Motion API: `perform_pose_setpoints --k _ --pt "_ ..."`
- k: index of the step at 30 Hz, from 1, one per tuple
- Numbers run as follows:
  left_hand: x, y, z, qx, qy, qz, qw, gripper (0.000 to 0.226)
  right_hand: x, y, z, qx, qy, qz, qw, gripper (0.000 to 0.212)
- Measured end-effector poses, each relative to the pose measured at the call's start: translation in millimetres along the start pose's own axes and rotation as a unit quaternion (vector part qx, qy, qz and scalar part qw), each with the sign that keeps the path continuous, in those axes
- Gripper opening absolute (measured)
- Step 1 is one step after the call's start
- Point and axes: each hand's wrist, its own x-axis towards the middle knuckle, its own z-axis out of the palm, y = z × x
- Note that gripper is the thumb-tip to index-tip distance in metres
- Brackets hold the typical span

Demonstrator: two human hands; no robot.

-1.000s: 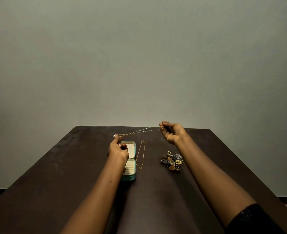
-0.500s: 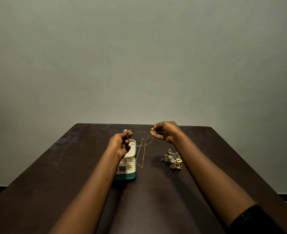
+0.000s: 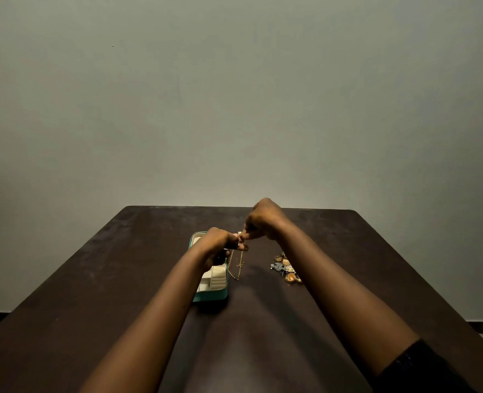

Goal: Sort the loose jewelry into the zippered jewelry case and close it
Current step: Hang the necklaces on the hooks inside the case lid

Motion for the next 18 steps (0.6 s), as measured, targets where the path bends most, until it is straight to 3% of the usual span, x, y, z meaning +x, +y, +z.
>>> perform_pose_setpoints --k 9,18 --pt "-5 6 3 0.032 -0.046 -0.007 0.998 0.025 -1 2 -5 -0.046 0.019 -0.032 0.998 0.016" --pt "-1 10 -4 0.071 -0.083 0.004 0.994 0.026 -9 6 -18 -0.005 -0.014 -0.065 0.998 0.014"
